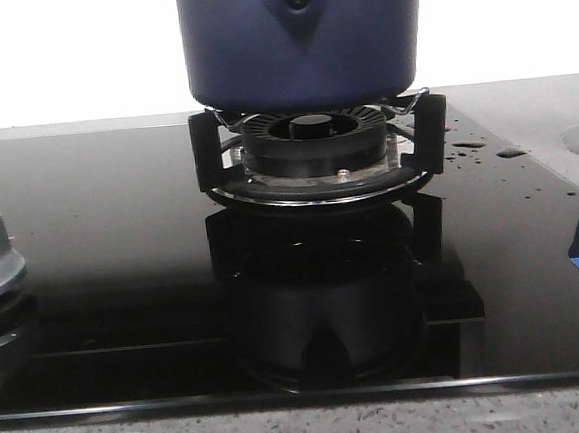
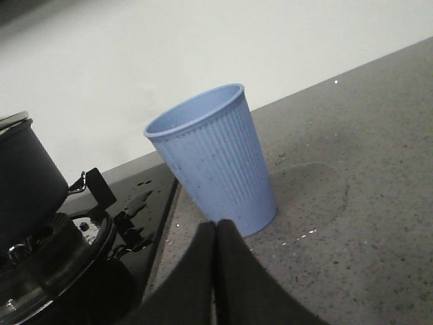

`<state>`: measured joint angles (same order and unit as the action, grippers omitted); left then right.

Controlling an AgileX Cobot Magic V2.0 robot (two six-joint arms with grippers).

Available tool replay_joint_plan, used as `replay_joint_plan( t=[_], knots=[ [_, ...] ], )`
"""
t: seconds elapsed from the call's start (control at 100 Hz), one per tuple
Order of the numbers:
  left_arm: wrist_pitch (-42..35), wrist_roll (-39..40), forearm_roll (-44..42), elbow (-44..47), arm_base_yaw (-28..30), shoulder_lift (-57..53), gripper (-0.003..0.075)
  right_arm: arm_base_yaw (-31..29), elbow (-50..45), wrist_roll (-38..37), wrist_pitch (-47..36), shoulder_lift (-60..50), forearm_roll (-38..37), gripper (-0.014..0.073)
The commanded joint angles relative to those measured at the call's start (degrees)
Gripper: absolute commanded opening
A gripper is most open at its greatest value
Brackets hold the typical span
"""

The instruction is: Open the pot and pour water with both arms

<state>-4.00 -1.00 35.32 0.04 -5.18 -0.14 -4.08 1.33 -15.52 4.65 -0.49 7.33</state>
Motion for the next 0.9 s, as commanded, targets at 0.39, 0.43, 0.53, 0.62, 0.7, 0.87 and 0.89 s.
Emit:
replay_joint_plan(
  t=[0.39,0.43,0.53,0.62,0.7,0.87,0.89],
  knots=[
    [23.1,-3.96,-5.14,-19.96,-0.42,19.94,-0.001,0.11,28.42,5.15,37.29,18.92,-0.15,-0.0064],
    [25.39,-5.88,-4.52,-22.1,-0.42,23.05,-0.0008,0.11,30.36,5.39,40.69,21.24,-0.15,-0.0064],
    [31.41,-14.69,2.58,-27.04,-0.42,29.89,-0.0008,0.11,34.31,5.56,46.81,25.66,0.16,-0.0064],
    [35.67,-29.24,16.84,-31.41,-1.01,35.53,-0.0008,0.11,36.84,7.89,49.56,28.14,2.89,-0.0071],
    [41.41,-41.96,30.72,-35.08,-2.05,40.28,-0.0008,0.11,38.05,12.33,50.14,29.07,8.77,-0.0071],
    [53.15,-60.7,46.53,-42.2,-2.46,49.91,-0.0008,0.11,38.48,25.59,47.88,29.22,20.32,-0.0071],
    [53.9,-62.66,47.21,-43.11,-2.46,51.01,-0.0008,0.11,38.48,27.6,47.38,29.22,21.2,-0.0071]
  ],
)
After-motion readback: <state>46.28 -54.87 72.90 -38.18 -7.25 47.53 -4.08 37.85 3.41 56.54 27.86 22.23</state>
